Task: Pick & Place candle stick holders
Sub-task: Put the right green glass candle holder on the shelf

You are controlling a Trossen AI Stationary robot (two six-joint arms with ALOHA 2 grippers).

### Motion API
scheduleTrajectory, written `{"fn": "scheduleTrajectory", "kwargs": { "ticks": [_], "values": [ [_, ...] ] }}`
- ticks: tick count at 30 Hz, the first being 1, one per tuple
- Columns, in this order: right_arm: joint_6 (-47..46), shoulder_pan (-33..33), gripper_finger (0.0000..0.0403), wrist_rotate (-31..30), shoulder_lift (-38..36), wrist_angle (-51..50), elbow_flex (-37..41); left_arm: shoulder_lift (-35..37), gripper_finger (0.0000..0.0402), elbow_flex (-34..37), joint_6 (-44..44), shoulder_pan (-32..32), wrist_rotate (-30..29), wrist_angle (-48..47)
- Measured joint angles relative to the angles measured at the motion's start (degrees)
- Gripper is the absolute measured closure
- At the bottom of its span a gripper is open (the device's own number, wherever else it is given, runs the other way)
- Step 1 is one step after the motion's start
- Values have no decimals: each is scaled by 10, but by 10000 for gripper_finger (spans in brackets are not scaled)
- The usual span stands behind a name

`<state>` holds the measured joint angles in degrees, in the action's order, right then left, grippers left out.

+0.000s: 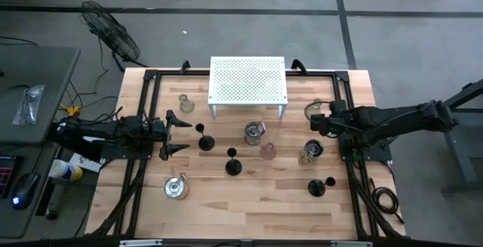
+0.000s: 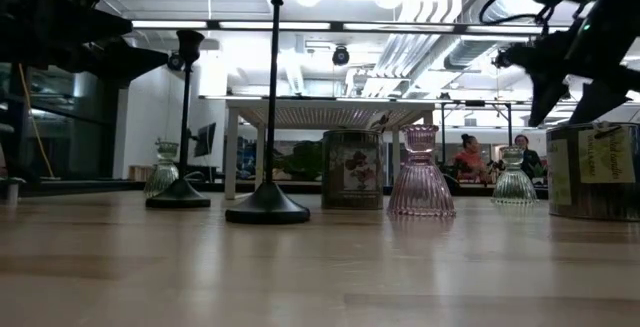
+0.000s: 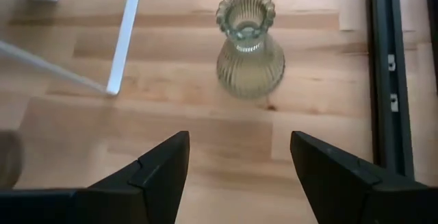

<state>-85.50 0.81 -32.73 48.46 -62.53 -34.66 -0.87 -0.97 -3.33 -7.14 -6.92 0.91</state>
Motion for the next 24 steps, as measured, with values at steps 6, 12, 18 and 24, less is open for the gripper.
{"fn": "scheduleTrajectory", "kwargs": {
  "ticks": [6,12,18,24],
  "values": [
    [10,-38,156,-31,53,35,11,0,29,0,0,0,0,0],
    [20,-78,156,-44,111,77,11,0,29,0,0,0,0,0],
    [33,-116,156,-71,173,114,11,0,29,0,0,0,0,0],
    [63,-151,156,-88,210,155,11,0,29,0,0,0,0,0]
  ]
}}
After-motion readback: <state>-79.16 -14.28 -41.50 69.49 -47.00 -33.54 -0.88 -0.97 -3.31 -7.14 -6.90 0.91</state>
